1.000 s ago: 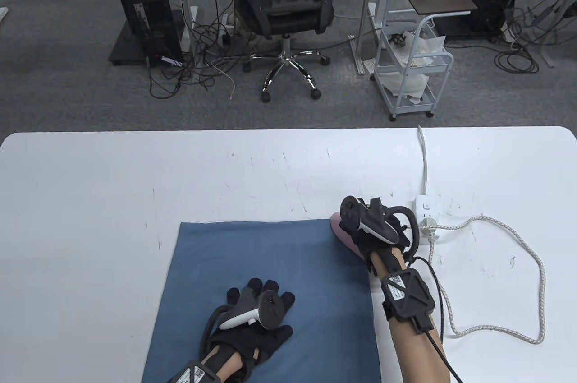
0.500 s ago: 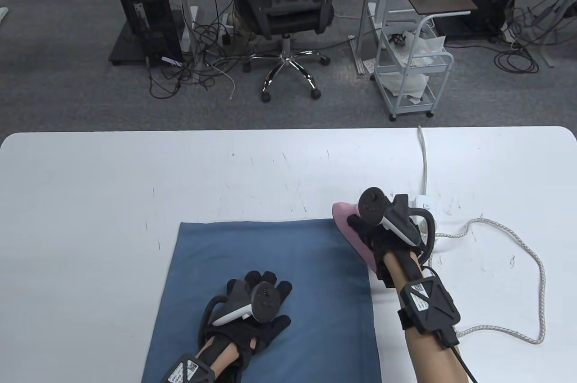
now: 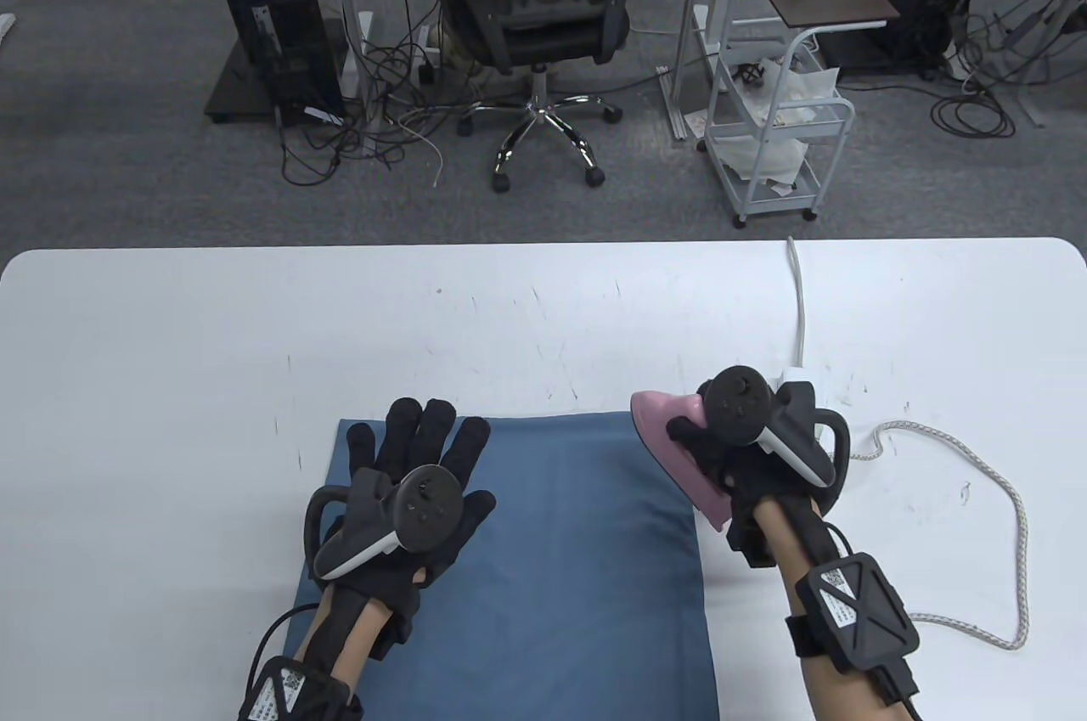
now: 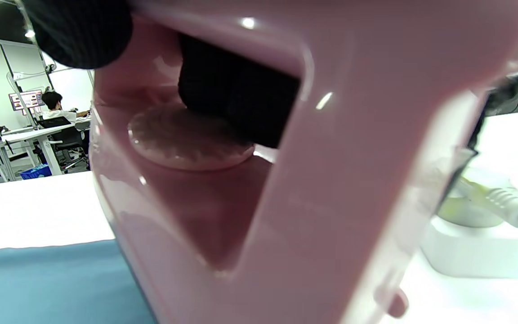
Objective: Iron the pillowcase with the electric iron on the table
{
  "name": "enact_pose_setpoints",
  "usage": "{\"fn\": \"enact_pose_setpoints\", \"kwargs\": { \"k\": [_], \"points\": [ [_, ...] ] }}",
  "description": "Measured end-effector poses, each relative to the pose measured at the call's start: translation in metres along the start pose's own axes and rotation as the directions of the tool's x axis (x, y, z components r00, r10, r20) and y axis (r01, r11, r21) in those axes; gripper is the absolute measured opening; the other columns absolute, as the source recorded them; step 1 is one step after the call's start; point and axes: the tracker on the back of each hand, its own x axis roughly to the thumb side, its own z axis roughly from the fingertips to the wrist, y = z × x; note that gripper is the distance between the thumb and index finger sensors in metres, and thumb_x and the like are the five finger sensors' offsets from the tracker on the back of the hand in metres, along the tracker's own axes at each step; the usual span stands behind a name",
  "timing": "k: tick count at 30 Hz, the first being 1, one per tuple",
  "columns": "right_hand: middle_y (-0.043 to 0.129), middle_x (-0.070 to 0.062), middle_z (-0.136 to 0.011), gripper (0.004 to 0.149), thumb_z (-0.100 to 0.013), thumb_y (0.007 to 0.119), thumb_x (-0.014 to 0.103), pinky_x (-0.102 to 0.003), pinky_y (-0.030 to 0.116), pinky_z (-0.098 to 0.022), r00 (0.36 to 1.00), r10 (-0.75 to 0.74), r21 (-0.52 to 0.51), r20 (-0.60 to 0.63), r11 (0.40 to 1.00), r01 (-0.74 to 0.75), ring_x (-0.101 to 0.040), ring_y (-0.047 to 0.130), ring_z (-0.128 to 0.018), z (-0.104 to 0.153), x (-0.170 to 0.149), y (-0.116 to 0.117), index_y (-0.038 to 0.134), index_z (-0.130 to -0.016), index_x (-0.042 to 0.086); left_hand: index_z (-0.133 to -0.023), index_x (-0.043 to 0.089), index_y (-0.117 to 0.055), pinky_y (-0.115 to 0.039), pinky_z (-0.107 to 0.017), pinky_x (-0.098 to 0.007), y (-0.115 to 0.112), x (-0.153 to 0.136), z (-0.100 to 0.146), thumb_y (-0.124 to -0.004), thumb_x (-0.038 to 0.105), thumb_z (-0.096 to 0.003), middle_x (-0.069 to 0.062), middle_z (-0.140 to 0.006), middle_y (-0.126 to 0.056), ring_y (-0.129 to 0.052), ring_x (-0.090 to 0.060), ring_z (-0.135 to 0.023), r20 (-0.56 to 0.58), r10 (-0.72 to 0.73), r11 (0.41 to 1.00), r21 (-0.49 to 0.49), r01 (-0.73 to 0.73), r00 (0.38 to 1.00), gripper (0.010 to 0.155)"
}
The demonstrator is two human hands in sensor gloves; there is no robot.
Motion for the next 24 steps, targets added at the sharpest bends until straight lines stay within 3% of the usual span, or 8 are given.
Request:
{"fn": "enact_pose_setpoints", "kwargs": {
  "k": [4,6,12,16,20,24],
  "points": [
    [0.094,-0.001,-0.078,0.061,-0.047,0.073,0.053,-0.056,0.069,-0.062,0.993,-0.104,0.017,-0.050,0.994,0.105,-0.031,0.087,-0.069,0.006,-0.006,-0.018,0.068,-0.097,0.018,-0.107,0.042,-0.006,-0.006,-0.072,-0.071,0.002,-0.003,0.003,-0.046,0.063,-0.0488,0.000,-0.118,0.001,0.005,-0.036,-0.109,-0.004,-0.032,0.999,0.001,0.032,0.999,0.074],
    [0.093,0.000,-0.083,0.060,-0.047,0.073,0.053,-0.054,0.063,-0.062,0.981,-0.157,0.034,-0.112,0.986,0.162,-0.035,0.074,-0.077,0.011,-0.015,-0.033,0.068,-0.098,0.021,-0.107,0.042,-0.006,-0.006,-0.072,-0.071,0.004,-0.005,0.004,-0.046,0.063,-0.0487,-0.001,-0.118,0.001,0.005,-0.036,-0.109,-0.003,-0.012,1.000,0.008,0.012,1.000,0.074],
    [0.092,0.000,-0.085,0.060,-0.046,0.078,0.051,-0.039,0.072,-0.047,0.910,-0.348,-0.105,-0.226,0.937,0.332,-0.034,0.073,-0.071,0.029,-0.056,-0.079,0.070,-0.099,0.024,-0.107,0.042,-0.006,-0.006,-0.073,-0.071,0.013,-0.012,0.010,-0.046,0.063,-0.0489,-0.001,-0.118,0.001,0.004,-0.036,-0.109,-0.008,0.021,0.999,0.036,-0.020,1.000,0.074],
    [0.090,0.000,-0.090,0.060,-0.045,0.080,0.050,-0.037,0.080,-0.046,0.831,-0.465,-0.251,-0.306,0.881,0.401,-0.033,0.079,-0.072,0.045,-0.095,-0.099,0.069,-0.098,0.026,-0.107,0.042,-0.006,-0.007,-0.073,-0.071,0.017,-0.017,0.013,-0.046,0.063,-0.0488,-0.001,-0.118,0.000,0.004,-0.036,-0.109,-0.017,0.033,0.998,0.049,-0.032,0.999,0.074],
    [0.085,-0.001,-0.094,0.057,-0.046,0.082,0.045,-0.039,0.088,-0.048,0.736,-0.567,-0.399,-0.369,0.812,0.426,-0.036,0.084,-0.076,0.058,-0.132,-0.100,0.067,-0.097,0.024,-0.107,0.042,-0.006,-0.007,-0.073,-0.071,0.020,-0.020,0.014,-0.046,0.063,-0.0489,-0.004,-0.118,0.000,0.003,-0.036,-0.109,-0.023,0.036,0.998,0.057,-0.035,0.999,0.074],
    [0.082,-0.006,-0.095,0.055,-0.047,0.083,0.039,-0.042,0.091,-0.048,0.652,-0.621,-0.516,-0.435,0.765,0.385,-0.040,0.086,-0.077,0.063,-0.165,-0.081,0.065,-0.094,0.016,-0.107,0.042,-0.006,-0.007,-0.073,-0.071,0.021,-0.022,0.015,-0.046,0.063,-0.0489,-0.003,-0.119,0.000,0.003,-0.036,-0.109,-0.026,0.037,0.998,0.061,-0.035,0.999,0.074]
  ]
}}
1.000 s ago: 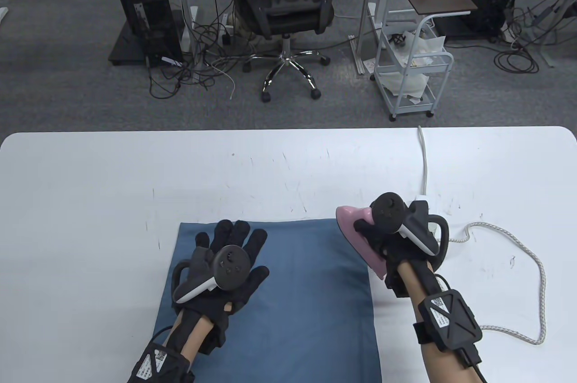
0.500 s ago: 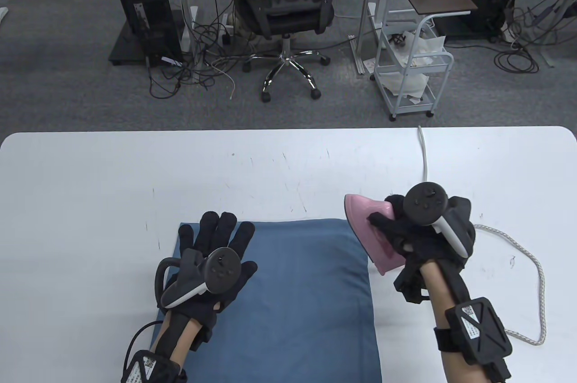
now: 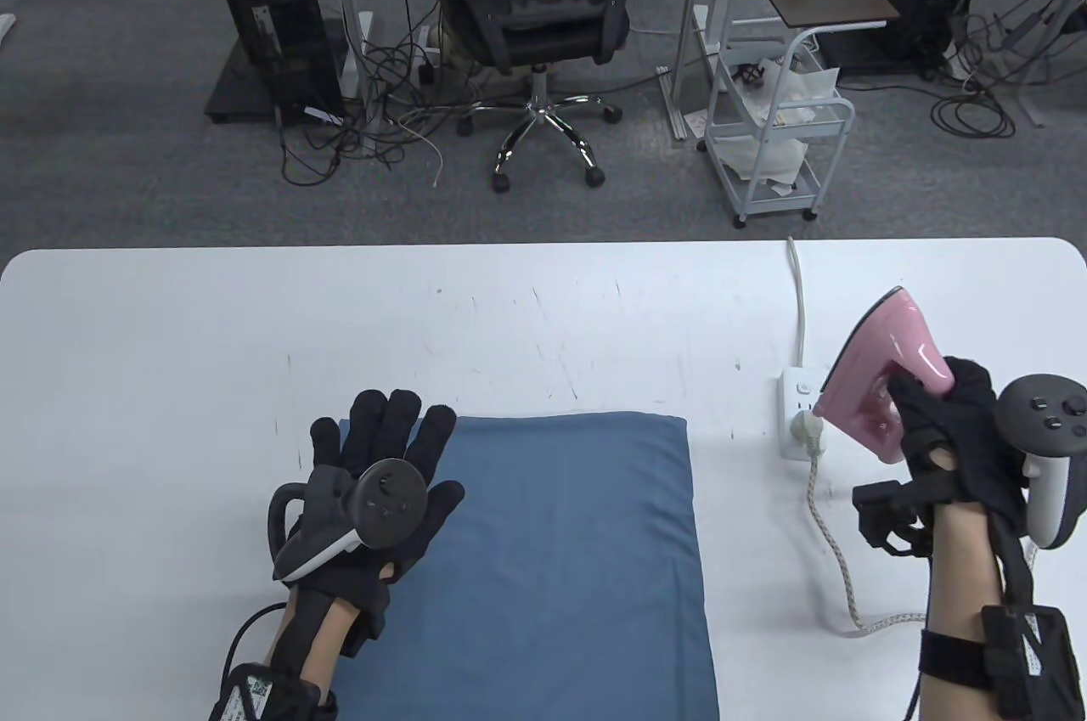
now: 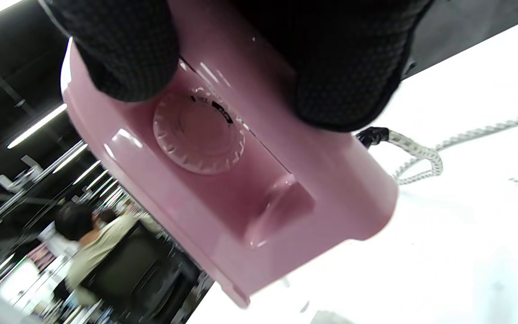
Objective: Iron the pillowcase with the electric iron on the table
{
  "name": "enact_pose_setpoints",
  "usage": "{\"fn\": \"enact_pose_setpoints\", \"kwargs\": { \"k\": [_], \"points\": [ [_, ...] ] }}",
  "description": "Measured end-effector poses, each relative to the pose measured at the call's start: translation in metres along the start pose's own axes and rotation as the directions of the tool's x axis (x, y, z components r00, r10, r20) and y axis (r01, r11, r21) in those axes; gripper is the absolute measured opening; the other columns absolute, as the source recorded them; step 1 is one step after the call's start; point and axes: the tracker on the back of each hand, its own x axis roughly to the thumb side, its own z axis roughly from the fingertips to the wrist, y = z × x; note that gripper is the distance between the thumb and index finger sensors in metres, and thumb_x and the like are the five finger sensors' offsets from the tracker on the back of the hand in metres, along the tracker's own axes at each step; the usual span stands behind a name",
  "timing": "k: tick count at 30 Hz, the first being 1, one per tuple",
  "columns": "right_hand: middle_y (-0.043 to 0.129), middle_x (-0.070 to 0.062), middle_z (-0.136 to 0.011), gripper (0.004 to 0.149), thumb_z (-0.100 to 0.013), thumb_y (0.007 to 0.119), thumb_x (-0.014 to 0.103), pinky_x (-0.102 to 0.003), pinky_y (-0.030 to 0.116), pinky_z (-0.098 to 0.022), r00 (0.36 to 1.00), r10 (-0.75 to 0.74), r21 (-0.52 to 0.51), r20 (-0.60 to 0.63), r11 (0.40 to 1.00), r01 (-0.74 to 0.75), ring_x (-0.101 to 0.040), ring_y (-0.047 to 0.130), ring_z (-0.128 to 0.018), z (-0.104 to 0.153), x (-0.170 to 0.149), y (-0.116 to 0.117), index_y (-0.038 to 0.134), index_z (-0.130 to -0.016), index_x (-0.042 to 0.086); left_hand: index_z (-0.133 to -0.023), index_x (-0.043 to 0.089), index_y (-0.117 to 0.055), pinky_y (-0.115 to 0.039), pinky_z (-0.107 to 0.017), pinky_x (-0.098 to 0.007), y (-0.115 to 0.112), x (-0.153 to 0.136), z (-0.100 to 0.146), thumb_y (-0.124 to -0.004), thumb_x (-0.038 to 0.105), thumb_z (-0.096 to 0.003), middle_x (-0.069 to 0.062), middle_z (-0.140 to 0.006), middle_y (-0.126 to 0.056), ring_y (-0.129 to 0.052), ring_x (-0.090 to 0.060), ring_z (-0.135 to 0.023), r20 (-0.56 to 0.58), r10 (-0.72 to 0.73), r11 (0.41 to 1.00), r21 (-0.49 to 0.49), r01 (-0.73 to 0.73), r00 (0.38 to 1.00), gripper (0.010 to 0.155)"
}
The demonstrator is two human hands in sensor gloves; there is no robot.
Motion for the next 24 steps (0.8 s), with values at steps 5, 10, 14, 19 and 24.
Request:
{"fn": "enact_pose_setpoints", "kwargs": {
  "k": [5,10,14,19,24],
  "points": [
    [0.077,-0.007,-0.096,0.054,-0.047,0.084,0.036,-0.044,0.091,-0.049,0.994,-0.022,-0.054,-0.106,0.998,0.016,-0.043,0.083,-0.080,-0.016,-0.045,0.021,0.062,-0.091,0.014,-0.107,0.042,-0.005,-0.007,-0.073,-0.071,0.001,-0.001,0.000,-0.046,0.063,-0.0489,-0.004,-0.119,0.000,0.003,-0.037,-0.109,-0.004,0.002,1.000,-0.003,-0.002,1.000,0.074],
    [0.074,-0.009,-0.097,0.053,-0.047,0.084,0.035,-0.045,0.090,-0.051,0.985,-0.038,-0.049,-0.168,0.998,0.030,-0.044,0.080,-0.082,-0.024,-0.079,0.047,0.062,-0.089,0.014,-0.107,0.042,-0.006,-0.007,-0.073,-0.071,0.000,-0.003,0.000,-0.046,0.063,-0.0489,-0.003,-0.119,0.000,0.003,-0.037,-0.110,-0.009,-0.001,1.000,-0.005,0.000,1.000,0.074],
    [0.072,-0.010,-0.098,0.052,-0.047,0.084,0.035,-0.045,0.090,-0.052,0.981,-0.043,-0.035,-0.188,0.999,0.037,-0.045,0.079,-0.082,-0.027,-0.093,0.059,0.061,-0.089,0.014,-0.107,0.042,-0.005,-0.008,-0.073,-0.071,0.000,-0.005,-0.001,-0.046,0.063,-0.0490,-0.003,-0.119,0.000,0.003,-0.036,-0.110,-0.019,-0.005,1.000,-0.009,0.005,1.000,0.074],
    [0.072,-0.011,-0.098,0.052,-0.047,0.083,0.035,-0.045,0.090,-0.052,0.977,-0.056,-0.031,-0.207,0.998,0.051,-0.045,0.079,-0.082,-0.028,-0.107,0.067,0.061,-0.089,0.013,-0.107,0.042,-0.005,-0.008,-0.073,-0.071,0.000,-0.005,0.000,-0.046,0.063,-0.0489,-0.003,-0.119,0.000,0.003,-0.037,-0.110,-0.021,-0.008,1.000,-0.010,0.008,1.000,0.074],
    [0.070,-0.011,-0.099,0.052,-0.047,0.083,0.035,-0.045,0.087,-0.055,0.982,-0.048,-0.020,-0.185,0.999,0.045,-0.045,0.077,-0.083,-0.027,-0.114,0.072,0.060,-0.089,0.014,-0.107,0.042,-0.005,-0.008,-0.073,-0.071,0.000,-0.005,0.000,-0.046,0.063,-0.0489,-0.003,-0.119,0.000,0.002,-0.036,-0.110,-0.020,-0.012,1.000,-0.010,0.012,1.000,0.074]
  ]
}}
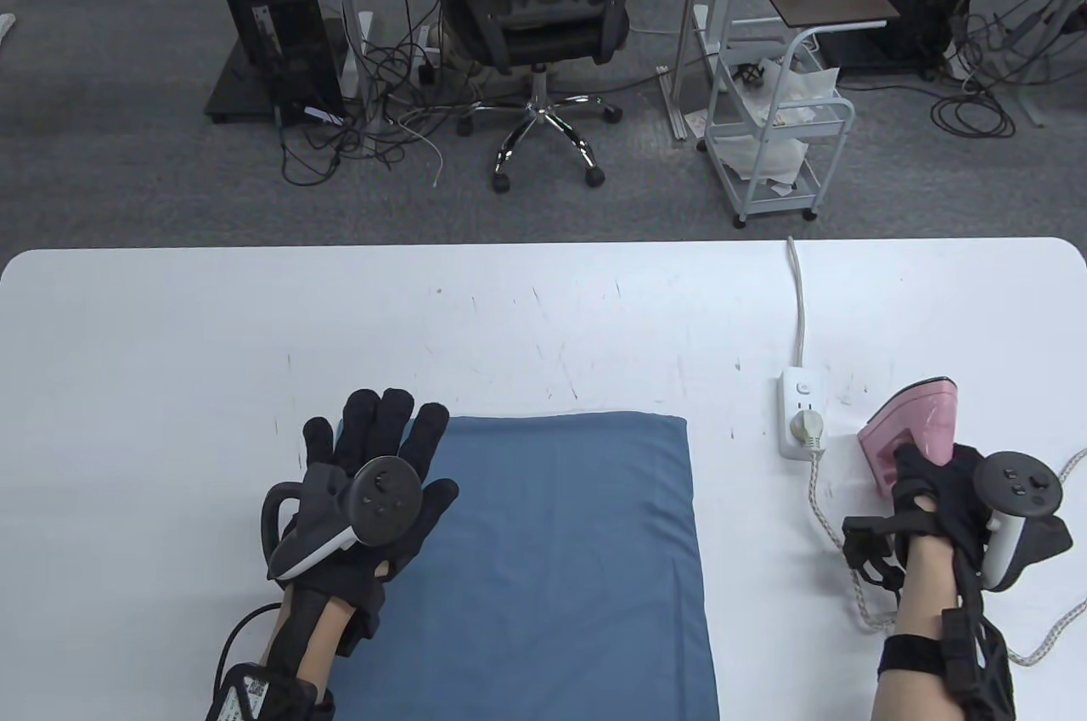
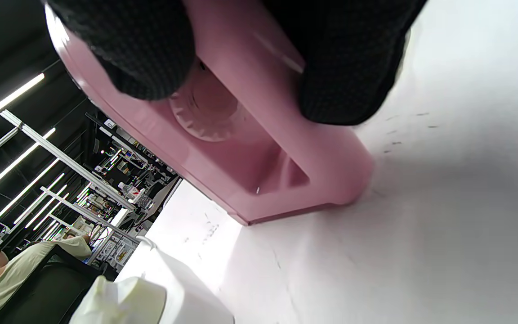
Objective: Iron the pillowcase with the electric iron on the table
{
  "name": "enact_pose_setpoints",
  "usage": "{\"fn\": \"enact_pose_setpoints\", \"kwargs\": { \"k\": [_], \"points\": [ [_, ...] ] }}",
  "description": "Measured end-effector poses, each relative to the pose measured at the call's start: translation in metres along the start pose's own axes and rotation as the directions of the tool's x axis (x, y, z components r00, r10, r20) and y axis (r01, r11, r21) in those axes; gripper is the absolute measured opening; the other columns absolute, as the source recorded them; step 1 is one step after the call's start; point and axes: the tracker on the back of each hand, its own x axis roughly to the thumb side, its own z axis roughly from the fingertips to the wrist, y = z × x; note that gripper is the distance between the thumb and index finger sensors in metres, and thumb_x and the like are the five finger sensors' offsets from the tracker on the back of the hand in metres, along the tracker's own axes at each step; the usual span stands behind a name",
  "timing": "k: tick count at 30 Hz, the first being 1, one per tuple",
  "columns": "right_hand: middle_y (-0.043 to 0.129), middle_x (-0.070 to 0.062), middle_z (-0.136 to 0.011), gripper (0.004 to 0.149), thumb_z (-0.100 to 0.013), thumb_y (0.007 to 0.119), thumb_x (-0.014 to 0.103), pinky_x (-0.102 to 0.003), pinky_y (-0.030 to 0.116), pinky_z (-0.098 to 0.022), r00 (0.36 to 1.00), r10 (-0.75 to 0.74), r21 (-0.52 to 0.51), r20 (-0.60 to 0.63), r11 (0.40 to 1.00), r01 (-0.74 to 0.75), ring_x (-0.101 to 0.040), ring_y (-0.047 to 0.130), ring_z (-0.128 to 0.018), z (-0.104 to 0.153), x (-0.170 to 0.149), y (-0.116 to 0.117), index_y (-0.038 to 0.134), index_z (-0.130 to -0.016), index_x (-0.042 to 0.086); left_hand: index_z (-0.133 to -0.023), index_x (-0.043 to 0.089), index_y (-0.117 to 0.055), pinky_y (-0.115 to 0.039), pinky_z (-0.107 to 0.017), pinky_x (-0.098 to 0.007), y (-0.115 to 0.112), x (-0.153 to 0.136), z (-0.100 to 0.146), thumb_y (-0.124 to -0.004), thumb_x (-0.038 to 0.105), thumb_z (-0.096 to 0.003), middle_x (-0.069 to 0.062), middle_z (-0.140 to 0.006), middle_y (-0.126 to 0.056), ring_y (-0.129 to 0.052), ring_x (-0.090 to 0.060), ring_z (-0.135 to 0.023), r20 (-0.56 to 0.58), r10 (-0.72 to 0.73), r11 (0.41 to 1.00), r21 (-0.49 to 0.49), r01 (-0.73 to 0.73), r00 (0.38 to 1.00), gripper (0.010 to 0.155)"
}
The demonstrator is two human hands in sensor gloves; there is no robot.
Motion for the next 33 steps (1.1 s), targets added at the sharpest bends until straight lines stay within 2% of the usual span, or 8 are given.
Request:
{"fn": "enact_pose_setpoints", "kwargs": {
  "k": [3,6,11,14,20,27,29,33],
  "points": [
    [0.062,-0.016,-0.103,0.059,-0.047,0.082,0.035,-0.053,0.077,-0.060,0.999,-0.038,0.064,0.009,0.997,0.037,-0.050,0.070,-0.086,-0.001,0.000,-0.002,0.055,-0.093,0.010,-0.107,0.042,-0.005,-0.008,-0.073,-0.071,0.000,0.000,0.000,-0.046,0.063,-0.0490,-0.003,-0.119,0.000,0.002,-0.037,-0.110,0.001,-0.003,1.000,-0.002,0.003,1.000,0.075],
    [0.043,-0.026,-0.110,0.081,-0.048,0.081,0.040,-0.067,0.057,-0.065,0.998,0.000,0.097,0.059,0.995,-0.006,-0.057,0.051,-0.092,0.002,0.011,-0.012,0.038,-0.105,0.002,-0.107,0.042,-0.005,-0.008,-0.073,-0.071,0.000,0.001,0.000,-0.046,0.063,-0.0490,-0.003,-0.119,0.000,0.002,-0.037,-0.110,0.001,-0.002,1.000,-0.002,0.002,1.000,0.075],
    [0.034,-0.029,-0.112,0.086,-0.050,0.074,0.045,-0.071,0.048,-0.066,0.920,0.265,-0.135,0.289,0.963,-0.235,-0.059,0.042,-0.093,0.020,0.061,-0.032,0.027,-0.107,0.000,-0.107,0.042,-0.005,-0.008,-0.073,-0.071,0.000,0.001,0.000,-0.046,0.063,-0.0489,-0.003,-0.119,0.000,0.002,-0.037,-0.110,0.001,0.001,1.000,-0.004,-0.001,1.000,0.074],
    [0.035,-0.028,-0.113,0.084,-0.051,0.072,0.045,-0.071,0.047,-0.067,0.830,0.358,-0.181,0.427,0.934,-0.309,-0.059,0.041,-0.095,0.035,0.098,-0.024,0.030,-0.108,0.002,-0.107,0.042,-0.005,-0.008,-0.073,-0.071,0.000,0.000,0.000,-0.046,0.063,-0.0490,-0.003,-0.119,0.000,0.002,-0.037,-0.110,-0.003,0.000,1.000,-0.007,0.000,1.000,0.074],
    [0.044,-0.023,-0.115,0.080,-0.051,0.070,0.048,-0.065,0.054,-0.070,0.636,0.505,-0.104,0.584,0.823,-0.558,-0.054,0.051,-0.096,0.049,0.139,0.045,0.037,-0.110,0.006,-0.107,0.042,-0.005,-0.008,-0.073,-0.071,-0.001,-0.003,-0.001,-0.046,0.063,-0.0490,-0.003,-0.119,0.000,0.002,-0.037,-0.110,-0.020,-0.005,1.000,-0.011,0.005,1.000,0.074],
    [0.037,-0.020,-0.118,0.081,-0.050,0.070,0.048,-0.070,0.048,-0.069,0.465,0.682,-0.064,0.564,0.598,-0.799,-0.053,0.041,-0.101,0.026,0.116,0.133,0.033,-0.111,0.010,-0.107,0.042,-0.005,-0.007,-0.073,-0.072,-0.004,-0.008,-0.003,-0.046,0.063,-0.0490,-0.003,-0.119,0.000,0.002,-0.037,-0.110,-0.051,-0.014,1.000,-0.023,0.013,0.999,0.075],
    [0.035,-0.018,-0.119,0.081,-0.049,0.070,0.048,-0.070,0.047,-0.069,0.406,0.714,-0.064,0.571,0.531,-0.845,-0.052,0.039,-0.102,0.023,0.109,0.147,0.032,-0.111,0.011,-0.107,0.042,-0.005,-0.007,-0.073,-0.072,-0.004,-0.010,-0.004,-0.046,0.063,-0.0489,-0.003,-0.119,0.000,0.002,-0.037,-0.110,-0.058,-0.018,1.000,-0.026,0.016,0.998,0.075],
    [0.039,-0.016,-0.119,0.076,-0.050,0.070,0.045,-0.069,0.050,-0.069,0.385,0.738,-0.024,0.555,0.477,-0.879,-0.051,0.044,-0.101,0.019,0.102,0.158,0.036,-0.110,0.013,-0.107,0.042,-0.005,-0.007,-0.073,-0.072,-0.005,-0.011,-0.004,-0.046,0.063,-0.0489,-0.003,-0.119,0.000,0.002,-0.036,-0.110,-0.069,-0.016,0.999,-0.029,0.014,0.998,0.074]
  ]
}}
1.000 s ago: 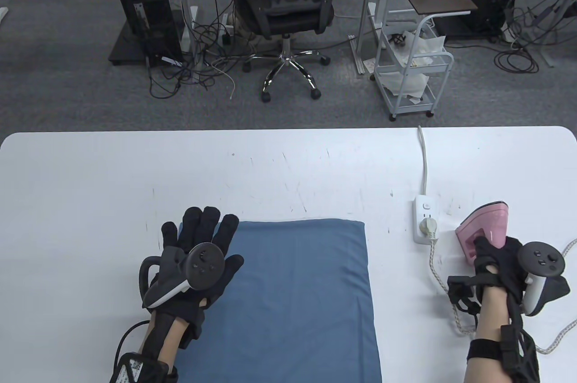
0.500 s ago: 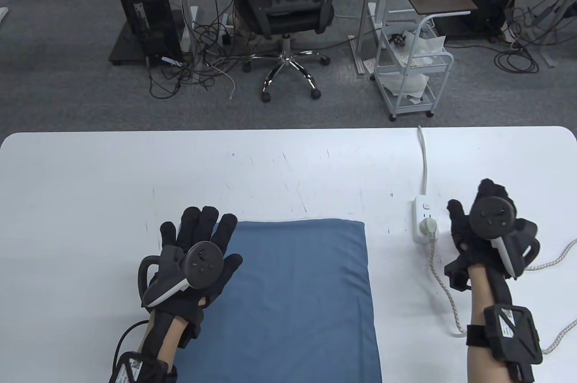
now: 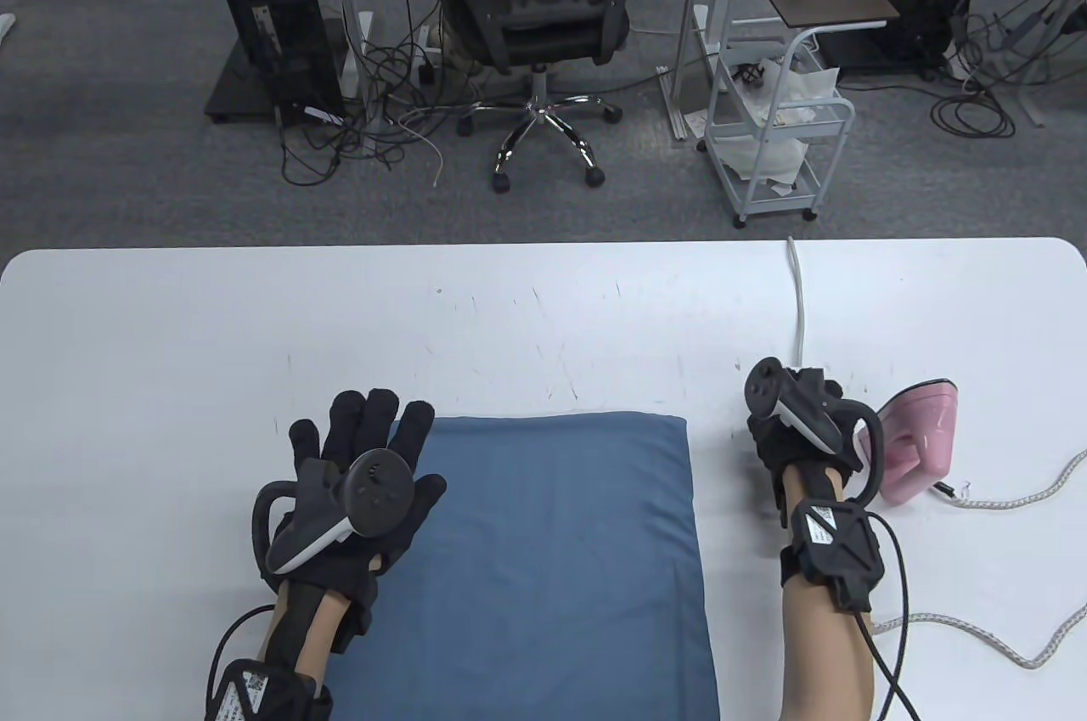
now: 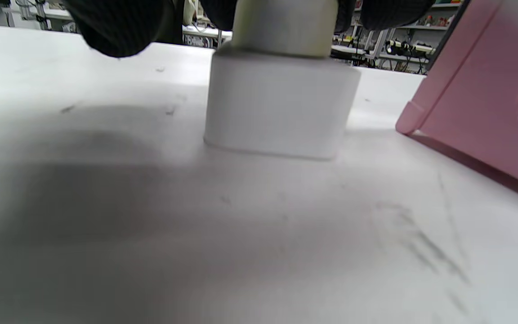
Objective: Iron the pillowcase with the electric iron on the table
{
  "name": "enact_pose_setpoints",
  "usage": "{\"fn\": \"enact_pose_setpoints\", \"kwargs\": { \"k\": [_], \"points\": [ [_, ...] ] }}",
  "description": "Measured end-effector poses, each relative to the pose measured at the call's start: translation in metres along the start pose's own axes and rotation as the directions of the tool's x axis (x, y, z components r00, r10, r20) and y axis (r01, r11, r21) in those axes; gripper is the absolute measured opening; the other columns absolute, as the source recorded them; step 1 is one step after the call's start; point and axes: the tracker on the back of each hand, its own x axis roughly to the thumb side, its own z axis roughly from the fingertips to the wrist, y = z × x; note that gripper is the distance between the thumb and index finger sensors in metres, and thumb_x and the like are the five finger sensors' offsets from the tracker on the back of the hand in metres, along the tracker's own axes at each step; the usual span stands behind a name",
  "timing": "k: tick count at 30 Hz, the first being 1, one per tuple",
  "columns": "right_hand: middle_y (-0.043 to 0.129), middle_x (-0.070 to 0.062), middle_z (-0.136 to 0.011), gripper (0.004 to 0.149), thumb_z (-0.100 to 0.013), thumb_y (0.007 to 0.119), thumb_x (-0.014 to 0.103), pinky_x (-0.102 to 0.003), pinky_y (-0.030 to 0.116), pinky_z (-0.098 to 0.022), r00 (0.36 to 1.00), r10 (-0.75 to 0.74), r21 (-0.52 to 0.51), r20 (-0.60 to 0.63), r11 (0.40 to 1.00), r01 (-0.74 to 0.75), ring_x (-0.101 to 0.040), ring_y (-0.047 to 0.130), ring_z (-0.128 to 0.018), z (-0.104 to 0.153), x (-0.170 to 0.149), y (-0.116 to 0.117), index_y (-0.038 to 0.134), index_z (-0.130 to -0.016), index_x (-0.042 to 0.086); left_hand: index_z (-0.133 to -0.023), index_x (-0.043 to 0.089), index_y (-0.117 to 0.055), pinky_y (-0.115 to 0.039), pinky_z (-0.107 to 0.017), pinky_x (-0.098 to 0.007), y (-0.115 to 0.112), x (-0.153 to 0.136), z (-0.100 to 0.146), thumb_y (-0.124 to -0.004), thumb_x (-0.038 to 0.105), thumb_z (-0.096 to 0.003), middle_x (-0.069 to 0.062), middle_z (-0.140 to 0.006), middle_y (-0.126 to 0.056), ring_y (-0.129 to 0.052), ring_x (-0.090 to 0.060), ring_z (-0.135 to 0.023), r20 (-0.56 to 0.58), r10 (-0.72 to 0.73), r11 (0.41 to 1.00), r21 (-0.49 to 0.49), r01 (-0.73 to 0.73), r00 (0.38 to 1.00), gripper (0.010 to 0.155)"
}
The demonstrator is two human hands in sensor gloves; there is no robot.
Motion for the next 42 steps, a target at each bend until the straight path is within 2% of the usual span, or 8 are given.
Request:
{"fn": "enact_pose_setpoints", "kwargs": {
  "k": [6,9,13,16,20,27,34,42],
  "points": [
    [0.042,-0.016,-0.118,0.077,-0.050,0.070,0.047,-0.068,0.051,-0.070,1.000,-0.019,-0.004,0.001,1.000,0.019,-0.050,0.048,-0.101,-0.001,-0.001,0.001,0.037,-0.110,0.013,-0.107,0.042,-0.005,-0.007,-0.073,-0.072,0.001,-0.001,0.000,-0.046,0.063,-0.0490,-0.003,-0.119,0.000,0.002,-0.037,-0.110,-0.004,0.000,1.000,-0.003,0.000,1.000,0.074],
    [0.047,-0.013,-0.117,0.075,-0.049,0.069,0.048,-0.067,0.052,-0.071,0.995,0.101,-0.056,-0.022,0.993,-0.102,-0.045,0.055,-0.101,-0.001,0.004,0.002,0.039,-0.110,0.015,-0.107,0.042,-0.005,-0.007,-0.073,-0.072,0.001,-0.001,0.000,-0.046,0.063,-0.0489,-0.003,-0.119,0.000,0.002,-0.037,-0.110,-0.004,0.001,1.000,-0.006,-0.001,1.000,0.074],
    [0.055,-0.014,-0.114,0.070,-0.051,0.068,0.044,-0.067,0.048,-0.072,0.998,0.049,-0.081,-0.029,0.995,-0.052,-0.043,0.061,-0.098,-0.005,0.002,0.000,0.044,-0.109,0.014,-0.107,0.042,-0.005,-0.007,-0.073,-0.072,0.000,-0.003,-0.001,-0.046,0.063,-0.0489,-0.003,-0.119,0.000,0.002,-0.037,-0.110,-0.012,0.007,1.000,-0.011,-0.007,1.000,0.074],
    [0.052,-0.015,-0.115,0.070,-0.051,0.068,0.043,-0.070,0.047,-0.070,0.999,0.048,-0.049,-0.020,0.998,-0.049,-0.045,0.058,-0.099,-0.004,0.002,0.000,0.042,-0.109,0.014,-0.107,0.042,-0.005,-0.007,-0.073,-0.071,-0.001,-0.005,-0.003,-0.046,0.063,-0.0489,-0.003,-0.119,0.000,0.002,-0.037,-0.110,-0.015,0.007,1.000,-0.018,-0.007,1.000,0.075],
    [0.037,-0.016,-0.118,0.073,-0.051,0.065,0.046,-0.074,0.035,-0.069,1.000,-0.015,0.037,-0.008,0.999,0.015,-0.051,0.037,-0.103,0.003,0.001,-0.003,0.034,-0.110,0.016,-0.107,0.042,-0.005,-0.007,-0.073,-0.071,0.000,-0.005,-0.002,-0.046,0.063,-0.0489,-0.003,-0.119,0.000,0.002,-0.036,-0.110,-0.014,0.007,1.000,-0.013,-0.008,1.000,0.074],
    [0.027,-0.020,-0.118,0.078,-0.051,0.066,0.047,-0.073,0.032,-0.070,0.977,-0.150,-0.099,0.151,0.981,0.166,-0.053,0.028,-0.102,0.064,0.011,-0.046,0.031,-0.111,0.012,-0.108,0.042,-0.006,-0.007,-0.073,-0.072,0.007,-0.005,0.002,-0.047,0.063,-0.0490,-0.003,-0.119,0.000,0.002,-0.037,-0.110,0.011,0.068,0.998,0.002,-0.068,0.998,0.075],
    [0.025,-0.022,-0.119,0.081,-0.051,0.066,0.048,-0.073,0.033,-0.070,0.918,-0.224,-0.194,0.327,0.935,0.297,-0.054,0.026,-0.103,0.149,0.026,-0.097,0.028,-0.112,0.010,-0.108,0.042,-0.006,-0.008,-0.073,-0.072,0.008,-0.003,0.008,-0.046,0.063,-0.0492,-0.003,-0.119,-0.001,0.001,-0.037,-0.110,0.028,0.071,0.997,0.008,-0.071,0.997,0.075],
    [0.014,-0.022,-0.119,0.086,-0.051,0.064,0.052,-0.074,0.030,-0.070,0.842,-0.199,-0.238,0.501,0.904,0.356,-0.056,0.021,-0.102,0.212,0.052,-0.104,0.021,-0.113,0.009,-0.108,0.042,-0.006,-0.008,-0.073,-0.072,0.011,-0.005,0.010,-0.047,0.063,-0.0492,-0.003,-0.119,-0.001,0.001,-0.037,-0.110,0.030,0.099,0.995,0.027,-0.100,0.995,0.075]
  ]
}}
